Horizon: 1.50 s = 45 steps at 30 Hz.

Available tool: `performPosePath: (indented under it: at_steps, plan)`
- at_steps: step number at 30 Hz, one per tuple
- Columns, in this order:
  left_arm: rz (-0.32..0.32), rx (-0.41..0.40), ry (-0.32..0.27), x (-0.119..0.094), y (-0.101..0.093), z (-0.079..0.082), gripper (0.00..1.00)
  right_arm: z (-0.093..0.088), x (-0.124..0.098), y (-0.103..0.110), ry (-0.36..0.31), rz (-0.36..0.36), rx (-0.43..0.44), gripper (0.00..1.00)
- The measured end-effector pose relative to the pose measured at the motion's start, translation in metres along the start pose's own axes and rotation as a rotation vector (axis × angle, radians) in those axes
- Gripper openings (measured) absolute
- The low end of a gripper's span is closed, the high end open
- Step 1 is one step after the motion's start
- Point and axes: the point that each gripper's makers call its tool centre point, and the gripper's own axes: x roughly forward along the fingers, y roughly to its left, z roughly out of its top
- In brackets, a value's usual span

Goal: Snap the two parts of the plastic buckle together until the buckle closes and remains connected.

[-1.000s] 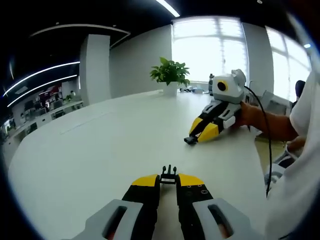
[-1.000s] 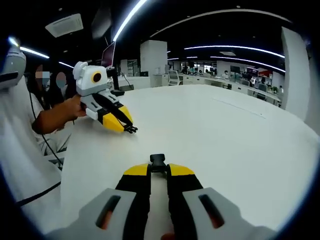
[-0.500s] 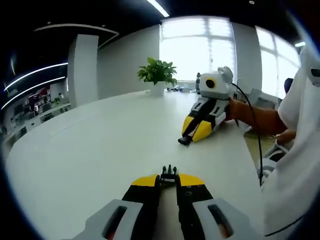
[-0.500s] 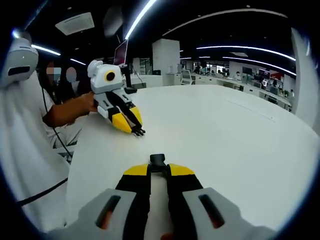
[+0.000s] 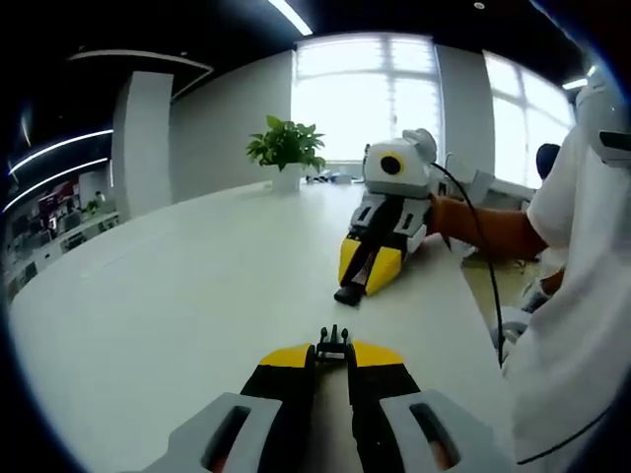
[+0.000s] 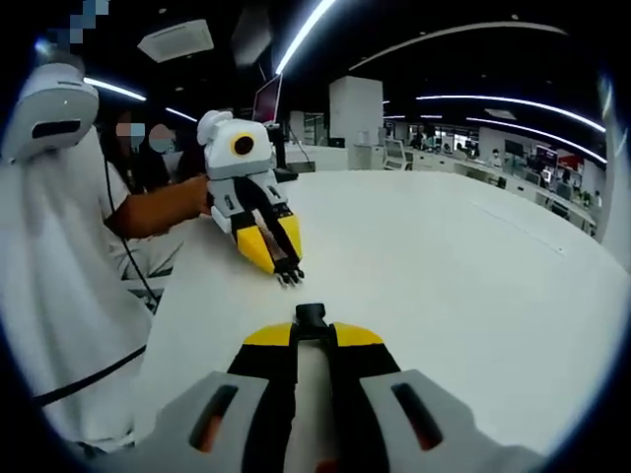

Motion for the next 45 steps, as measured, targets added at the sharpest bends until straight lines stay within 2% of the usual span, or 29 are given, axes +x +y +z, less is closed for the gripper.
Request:
performPosePath:
  at_steps: [17,29,45]
  plan:
    - [-0.067,0.005,-0.013,0.004,-0.008,0.001,0.12,0.004,0.007,0.009,-0.003,0.082,-0.020,0.13]
    - [-0.091,0.015,-0.006,0.007,-0.009,-0.001,0.12,0.003,0.010,0.011,0.009,0.118,-0.039,0.13]
    - [-0.123,0.021,-0.033,0.008,-0.010,0.000,0.12,0.006,0.016,0.009,0.003,0.180,-0.066,0.13]
